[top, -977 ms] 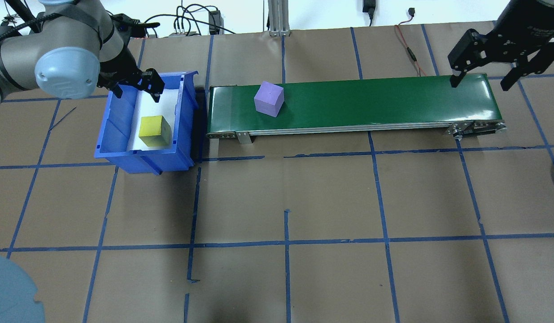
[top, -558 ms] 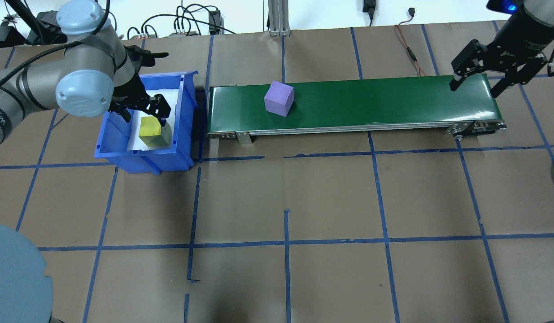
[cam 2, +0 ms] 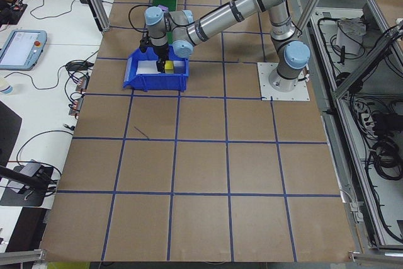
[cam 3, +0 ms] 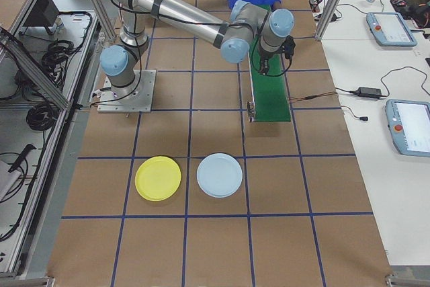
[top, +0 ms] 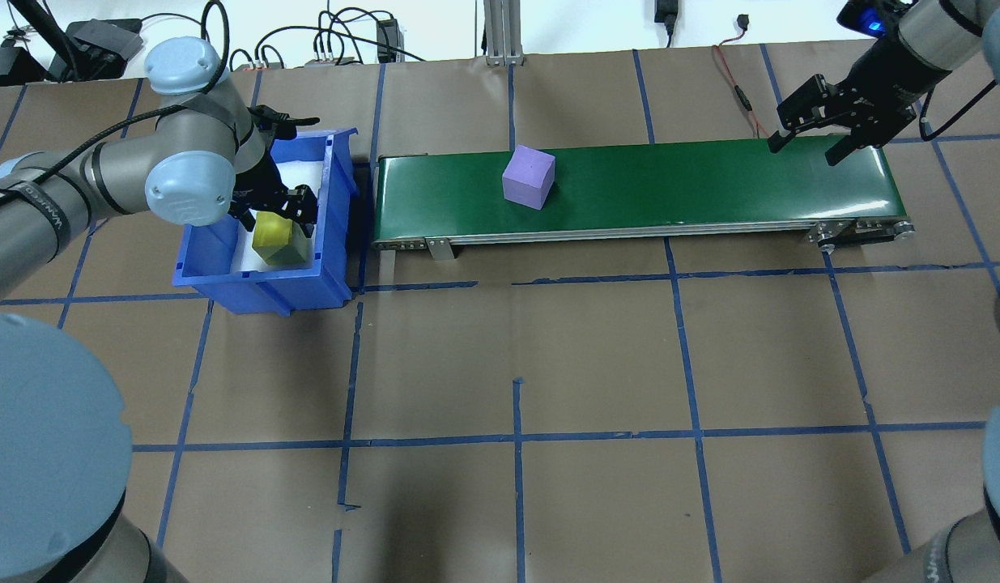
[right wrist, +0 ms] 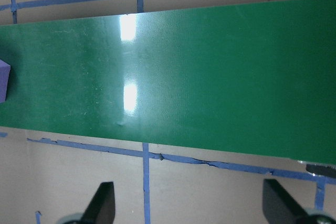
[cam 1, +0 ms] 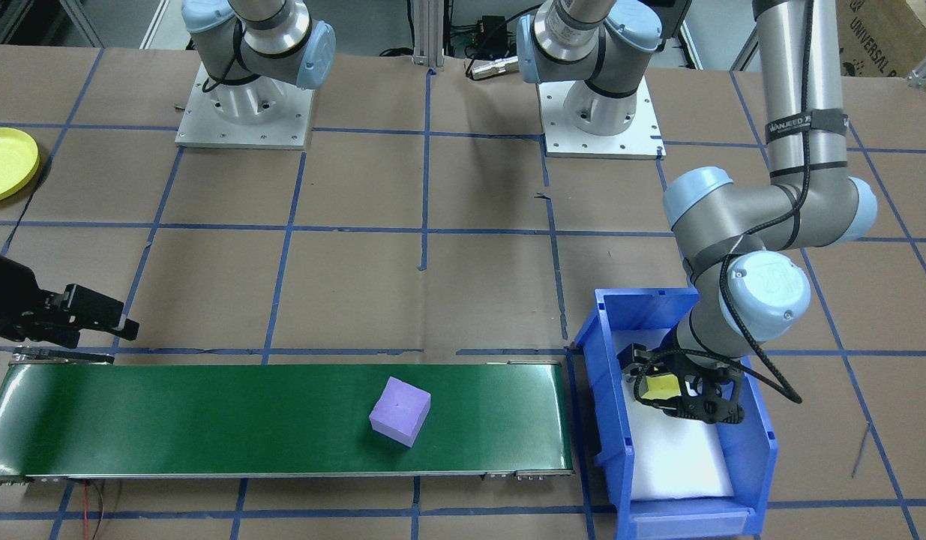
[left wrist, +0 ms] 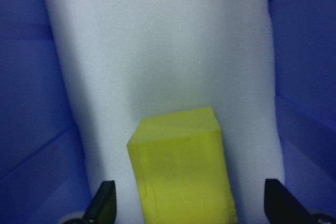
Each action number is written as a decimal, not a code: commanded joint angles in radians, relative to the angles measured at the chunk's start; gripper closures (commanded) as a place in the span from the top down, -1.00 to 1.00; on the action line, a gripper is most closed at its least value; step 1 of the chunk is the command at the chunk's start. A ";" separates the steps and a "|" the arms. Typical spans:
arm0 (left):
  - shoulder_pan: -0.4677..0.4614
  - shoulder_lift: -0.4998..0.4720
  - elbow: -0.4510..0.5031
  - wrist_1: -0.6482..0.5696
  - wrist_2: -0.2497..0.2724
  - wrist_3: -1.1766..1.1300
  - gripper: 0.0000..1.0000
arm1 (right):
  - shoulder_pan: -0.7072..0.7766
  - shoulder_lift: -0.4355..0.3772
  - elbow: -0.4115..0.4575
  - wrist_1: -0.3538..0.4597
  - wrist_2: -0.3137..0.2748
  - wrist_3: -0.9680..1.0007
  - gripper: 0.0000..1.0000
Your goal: Move block left to right into plate
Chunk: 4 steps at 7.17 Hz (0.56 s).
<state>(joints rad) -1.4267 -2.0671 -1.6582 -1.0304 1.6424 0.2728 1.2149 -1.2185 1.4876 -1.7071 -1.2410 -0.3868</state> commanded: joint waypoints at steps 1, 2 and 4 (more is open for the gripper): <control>0.000 -0.021 0.002 0.009 -0.003 0.002 0.60 | 0.000 0.005 0.023 -0.060 0.008 -0.004 1.00; 0.000 -0.010 0.003 0.006 -0.003 0.003 0.21 | 0.000 0.005 0.023 -0.060 0.008 -0.004 1.00; -0.001 0.025 0.059 -0.075 0.002 0.003 0.16 | 0.000 0.005 0.025 -0.060 0.009 -0.003 1.00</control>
<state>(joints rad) -1.4268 -2.0637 -1.6331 -1.0496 1.6430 0.2778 1.2149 -1.2135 1.5109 -1.7662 -1.2330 -0.3907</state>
